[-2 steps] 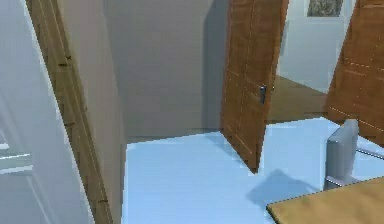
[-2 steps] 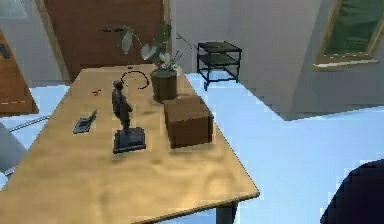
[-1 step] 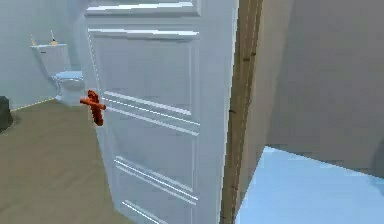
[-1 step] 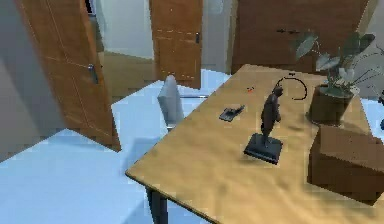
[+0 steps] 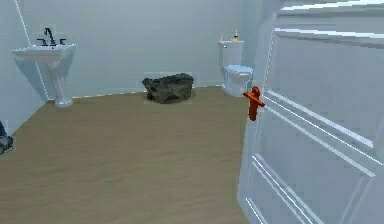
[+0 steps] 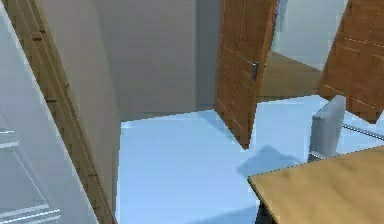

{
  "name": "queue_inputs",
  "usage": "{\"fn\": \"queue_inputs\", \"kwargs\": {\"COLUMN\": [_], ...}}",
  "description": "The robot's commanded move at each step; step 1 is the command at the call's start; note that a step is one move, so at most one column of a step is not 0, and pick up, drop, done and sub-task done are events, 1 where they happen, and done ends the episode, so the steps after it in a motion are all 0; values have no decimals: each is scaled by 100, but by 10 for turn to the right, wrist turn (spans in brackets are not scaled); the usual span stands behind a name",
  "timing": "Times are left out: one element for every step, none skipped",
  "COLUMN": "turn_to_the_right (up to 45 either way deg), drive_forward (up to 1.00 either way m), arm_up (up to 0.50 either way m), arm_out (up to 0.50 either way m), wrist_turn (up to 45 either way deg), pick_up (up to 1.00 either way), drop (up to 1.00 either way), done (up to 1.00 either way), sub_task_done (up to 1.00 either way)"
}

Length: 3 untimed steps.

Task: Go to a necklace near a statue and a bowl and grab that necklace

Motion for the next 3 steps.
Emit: {"fn": "queue_inputs", "kwargs": {"turn_to_the_right": [-150,0,-450], "drive_forward": [0,10,0], "arm_up": [0,0,0], "arm_out": [0,0,0], "wrist_turn": [0,0,0], "pick_up": [0,0,0], "drop": [0,0,0], "done": [0,0,0], "sub_task_done": [0,0,0]}}
